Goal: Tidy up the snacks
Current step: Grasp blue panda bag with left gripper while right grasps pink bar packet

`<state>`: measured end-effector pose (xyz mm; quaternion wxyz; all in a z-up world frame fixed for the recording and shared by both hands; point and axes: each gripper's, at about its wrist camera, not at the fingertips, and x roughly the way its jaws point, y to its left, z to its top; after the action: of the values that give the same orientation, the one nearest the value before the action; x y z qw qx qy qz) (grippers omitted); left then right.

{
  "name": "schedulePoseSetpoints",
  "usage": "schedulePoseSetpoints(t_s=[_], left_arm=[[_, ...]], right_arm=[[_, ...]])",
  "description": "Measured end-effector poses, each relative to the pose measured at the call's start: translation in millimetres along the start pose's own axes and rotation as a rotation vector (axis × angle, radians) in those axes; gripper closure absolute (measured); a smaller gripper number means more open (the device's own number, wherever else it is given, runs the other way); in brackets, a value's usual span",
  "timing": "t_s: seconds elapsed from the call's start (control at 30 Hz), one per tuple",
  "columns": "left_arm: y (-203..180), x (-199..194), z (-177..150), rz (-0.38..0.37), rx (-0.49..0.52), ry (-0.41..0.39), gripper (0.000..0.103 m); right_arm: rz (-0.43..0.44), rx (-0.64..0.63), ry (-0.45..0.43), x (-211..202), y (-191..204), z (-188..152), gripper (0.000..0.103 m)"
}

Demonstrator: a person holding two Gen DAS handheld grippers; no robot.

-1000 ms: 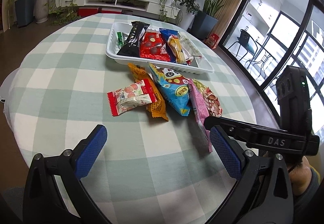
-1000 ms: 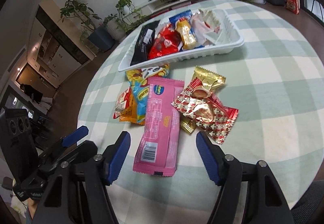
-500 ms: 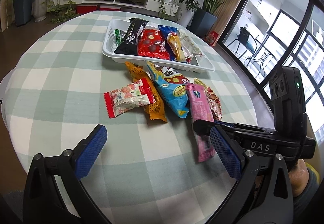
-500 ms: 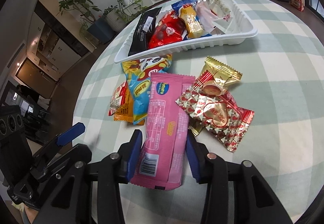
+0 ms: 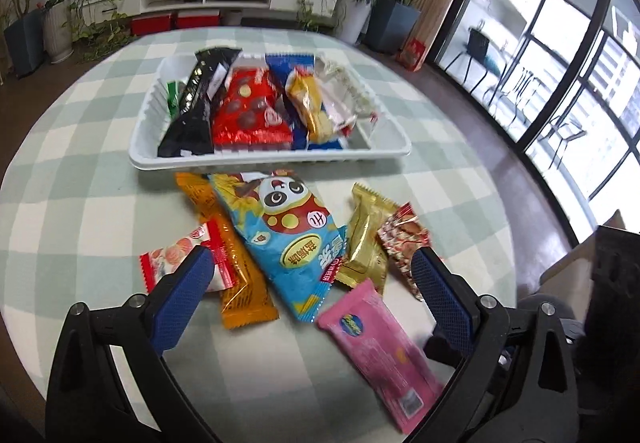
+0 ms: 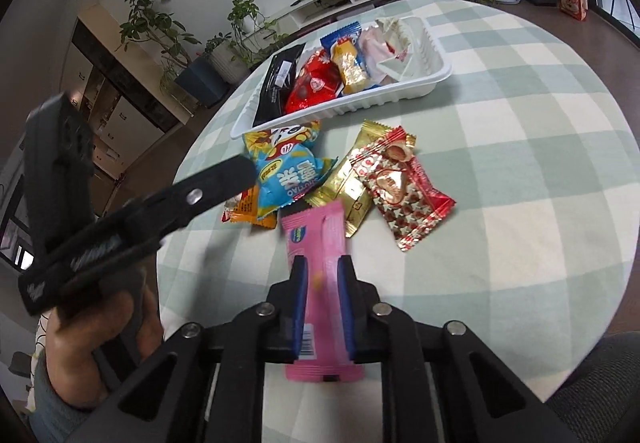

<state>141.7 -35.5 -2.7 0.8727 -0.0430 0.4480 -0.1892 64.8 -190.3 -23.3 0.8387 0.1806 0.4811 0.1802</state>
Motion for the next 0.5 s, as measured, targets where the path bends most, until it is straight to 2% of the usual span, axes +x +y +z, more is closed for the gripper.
schedulePoseSetpoints(t_s=[0.1, 0.37, 0.5], left_arm=[[0.3, 13.3, 3.6, 0.028, -0.009, 0.038, 0.004], [0.4, 42.5, 15.4, 0.087, 0.031, 0.095, 0.004], [0.7, 55.5, 22.8, 0.113, 0.056, 0.115, 0.016]], right_arm=[[0.0, -0.007, 0.037, 2.5, -4.0, -5.1, 0.086], [0.018, 0.015, 0.049, 3.1, -10.0, -13.5, 0.082], [0.022, 0.007, 0.047, 1.7, -9.6, -15.2, 0.067]])
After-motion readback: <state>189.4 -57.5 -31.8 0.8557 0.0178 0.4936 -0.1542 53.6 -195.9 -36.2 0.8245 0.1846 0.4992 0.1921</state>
